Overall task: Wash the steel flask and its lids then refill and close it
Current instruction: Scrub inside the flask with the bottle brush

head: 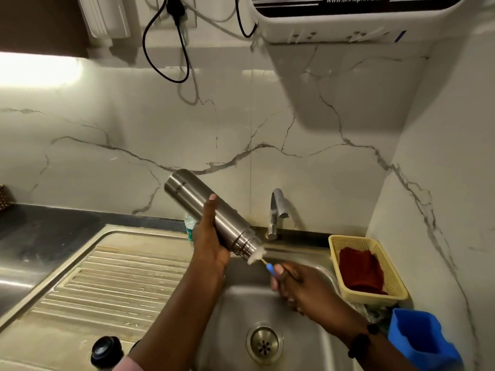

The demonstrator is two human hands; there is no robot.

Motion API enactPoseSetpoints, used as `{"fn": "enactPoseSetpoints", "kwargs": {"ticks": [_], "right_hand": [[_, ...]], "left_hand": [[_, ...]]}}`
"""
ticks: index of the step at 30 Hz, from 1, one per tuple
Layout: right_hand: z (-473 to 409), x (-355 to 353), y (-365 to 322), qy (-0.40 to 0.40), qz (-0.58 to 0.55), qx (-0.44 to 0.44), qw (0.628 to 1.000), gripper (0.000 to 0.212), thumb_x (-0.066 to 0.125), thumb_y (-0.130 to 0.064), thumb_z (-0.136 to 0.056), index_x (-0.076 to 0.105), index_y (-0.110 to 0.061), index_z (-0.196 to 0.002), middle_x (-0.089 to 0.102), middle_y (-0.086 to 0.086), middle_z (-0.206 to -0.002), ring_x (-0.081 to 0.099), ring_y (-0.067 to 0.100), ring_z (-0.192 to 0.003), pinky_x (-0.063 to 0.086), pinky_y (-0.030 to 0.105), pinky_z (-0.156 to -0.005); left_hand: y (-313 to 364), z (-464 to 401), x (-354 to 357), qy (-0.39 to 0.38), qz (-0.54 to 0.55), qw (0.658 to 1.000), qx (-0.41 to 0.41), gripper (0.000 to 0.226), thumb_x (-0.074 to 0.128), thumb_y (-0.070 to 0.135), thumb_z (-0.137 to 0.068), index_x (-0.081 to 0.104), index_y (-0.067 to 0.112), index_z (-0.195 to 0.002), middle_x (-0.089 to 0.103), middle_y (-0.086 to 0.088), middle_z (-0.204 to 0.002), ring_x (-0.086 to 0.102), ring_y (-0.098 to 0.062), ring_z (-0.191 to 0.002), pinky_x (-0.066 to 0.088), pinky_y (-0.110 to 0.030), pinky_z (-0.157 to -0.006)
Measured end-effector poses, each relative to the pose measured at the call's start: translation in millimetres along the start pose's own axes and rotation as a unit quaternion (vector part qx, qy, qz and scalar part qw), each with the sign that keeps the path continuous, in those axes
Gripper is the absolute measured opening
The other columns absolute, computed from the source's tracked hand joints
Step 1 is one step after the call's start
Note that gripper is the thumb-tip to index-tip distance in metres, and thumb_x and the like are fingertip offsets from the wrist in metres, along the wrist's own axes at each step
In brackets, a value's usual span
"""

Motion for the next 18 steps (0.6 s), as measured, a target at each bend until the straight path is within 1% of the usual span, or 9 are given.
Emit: {"fn": "enactPoseSetpoints", "kwargs": {"ticks": [2,4,7,9,10,11,14,15,18], "right_hand": [[2.9,-3.9,2.5,-0.001,0.008,-0.008,1.000,0.034,0.048,-0.047,-0.095,0.060,-0.017,-0.085,0.051,-0.003,-0.063,0.046,0.009,-0.053,0.039,0.027,-0.052],[2.6,-13.4,-5.8,0.060,0.208,-0.088,0.972,0.020,0.059,-0.049,-0.091,0.057,-0.030,-0.098,0.062,-0.011,-0.086,0.057,0.005,-0.071,0.046,0.027,-0.063],[2.3,-21.3,-23.5,0.186,0.467,-0.165,0.848,0.039,0.083,-0.030,-0.072,0.066,-0.025,-0.106,0.063,-0.003,-0.105,0.063,0.016,-0.082,0.051,0.027,-0.062],[10.5,-18.1,-35.2,0.252,0.538,-0.238,0.768,0.033,0.076,-0.017,-0.071,0.070,-0.013,-0.103,0.067,0.007,-0.095,0.064,0.025,-0.078,0.052,0.035,-0.059],[13.4,-17.3,-39.0,0.263,0.538,-0.253,0.759,0.024,0.065,-0.016,-0.078,0.072,-0.012,-0.101,0.068,0.007,-0.092,0.064,0.025,-0.077,0.052,0.036,-0.060],[13.7,-20.0,-43.2,0.267,0.512,-0.235,0.782,0.024,0.054,-0.017,-0.085,0.073,-0.015,-0.100,0.070,0.003,-0.089,0.065,0.021,-0.076,0.052,0.035,-0.063],[-0.1,-21.9,-22.5,0.091,0.194,-0.046,0.976,0.027,0.047,-0.030,-0.101,0.072,-0.031,-0.092,0.069,-0.013,-0.079,0.060,-0.001,-0.071,0.051,0.030,-0.072],[-0.7,-17.1,-16.5,0.028,0.101,-0.022,0.994,0.021,0.051,-0.035,-0.099,0.070,-0.033,-0.090,0.067,-0.015,-0.074,0.059,-0.003,-0.067,0.049,0.029,-0.069],[2.3,-22.9,-18.8,0.043,0.168,-0.101,0.980,0.009,0.065,-0.038,-0.091,0.062,-0.040,-0.099,0.064,-0.019,-0.089,0.059,0.000,-0.081,0.044,0.016,-0.070]], "left_hand": [[11.2,-3.0,-2.5,-0.007,0.013,1.000,0.018,0.051,0.075,0.035,-0.082,0.055,0.010,-0.121,0.069,-0.012,-0.096,0.070,-0.028,-0.090,0.057,-0.051,-0.090],[13.2,-5.9,-7.5,0.005,0.026,0.999,0.025,0.057,0.075,0.036,-0.081,0.052,0.011,-0.127,0.068,-0.011,-0.099,0.070,-0.027,-0.091,0.057,-0.052,-0.090],[6.5,-5.8,-14.4,0.036,0.062,0.997,0.018,0.060,0.075,0.034,-0.084,0.049,0.009,-0.132,0.065,-0.015,-0.111,0.067,-0.033,-0.105,0.053,-0.056,-0.096],[1.8,-4.1,-15.7,0.037,0.086,0.996,0.005,0.052,0.074,0.034,-0.085,0.053,0.011,-0.127,0.066,-0.015,-0.113,0.068,-0.032,-0.102,0.057,-0.053,-0.088],[1.2,-2.7,-15.0,0.032,0.098,0.995,0.000,0.043,0.072,0.035,-0.087,0.056,0.013,-0.120,0.068,-0.014,-0.109,0.069,-0.030,-0.097,0.058,-0.049,-0.081],[1.7,-2.0,-15.0,0.027,0.108,0.994,-0.001,0.034,0.071,0.035,-0.088,0.059,0.015,-0.112,0.068,-0.012,-0.103,0.069,-0.028,-0.090,0.058,-0.046,-0.074],[7.2,-3.5,-18.0,0.011,0.107,0.994,0.015,0.032,0.069,0.038,-0.088,0.060,0.016,-0.109,0.069,-0.008,-0.092,0.070,-0.024,-0.084,0.057,-0.045,-0.073],[9.5,-3.4,-19.0,0.005,0.104,0.994,0.023,0.035,0.069,0.039,-0.087,0.060,0.016,-0.112,0.070,-0.007,-0.091,0.070,-0.023,-0.084,0.057,-0.045,-0.077],[12.7,-2.7,-17.8,-0.014,0.110,0.993,0.031,0.039,0.067,0.039,-0.088,0.058,0.014,-0.117,0.070,-0.006,-0.090,0.070,-0.023,-0.087,0.056,-0.046,-0.087]]}}
Point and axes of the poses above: each hand's wrist, its own z-axis away from the middle knuckle, its own x-axis out of the palm, y = z × x, the point moved 7 cm from there along -z, towards the middle knuckle
